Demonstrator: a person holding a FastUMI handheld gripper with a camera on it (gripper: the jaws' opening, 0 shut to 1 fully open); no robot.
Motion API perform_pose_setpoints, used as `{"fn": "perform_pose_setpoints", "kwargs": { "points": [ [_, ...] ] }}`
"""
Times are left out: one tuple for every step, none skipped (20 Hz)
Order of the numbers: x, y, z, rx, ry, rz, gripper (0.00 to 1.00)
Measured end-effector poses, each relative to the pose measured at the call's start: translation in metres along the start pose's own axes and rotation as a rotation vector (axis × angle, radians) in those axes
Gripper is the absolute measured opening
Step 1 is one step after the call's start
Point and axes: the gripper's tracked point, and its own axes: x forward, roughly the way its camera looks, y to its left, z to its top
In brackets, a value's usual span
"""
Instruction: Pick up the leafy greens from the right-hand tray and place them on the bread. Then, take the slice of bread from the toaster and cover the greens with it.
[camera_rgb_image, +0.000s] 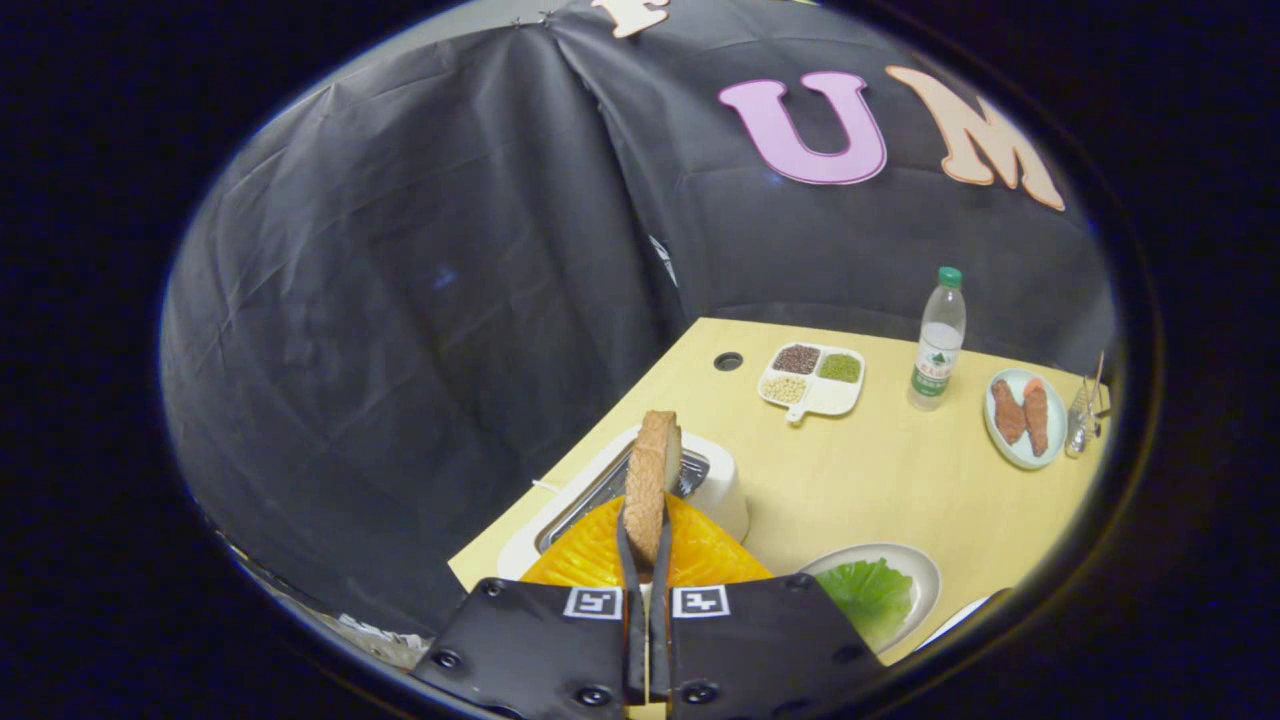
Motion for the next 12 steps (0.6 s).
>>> {"fn": "perform_pose_setpoints", "kwargs": {
  "points": [
    [-0.003, -0.002, 0.002, 0.007, -0.008, -0.004, 0.05],
    [-0.007, -0.006, 0.003, 0.006, -0.017, -0.011, 0.05],
    [-0.010, -0.009, 0.005, 0.009, -0.021, -0.014, 0.05],
    [-0.014, -0.010, 0.006, 0.013, -0.028, -0.017, 0.05],
    [-0.018, -0.013, 0.008, 0.017, -0.035, -0.020, 0.05],
    [-0.021, -0.018, 0.010, 0.018, -0.043, -0.029, 0.04],
    [-0.025, -0.023, 0.011, 0.012, -0.046, -0.041, 0.04],
    [-0.028, -0.031, 0.010, 0.004, -0.045, -0.055, 0.04],
    [-0.031, -0.035, 0.007, 0.005, -0.039, -0.060, 0.04],
    [-0.034, -0.039, 0.003, 0.010, -0.033, -0.066, 0.04],
    [-0.036, -0.044, 0.000, 0.013, -0.026, -0.076, 0.04],
    [-0.036, -0.050, -0.003, 0.014, -0.018, -0.085, 0.04]
  ]
}}
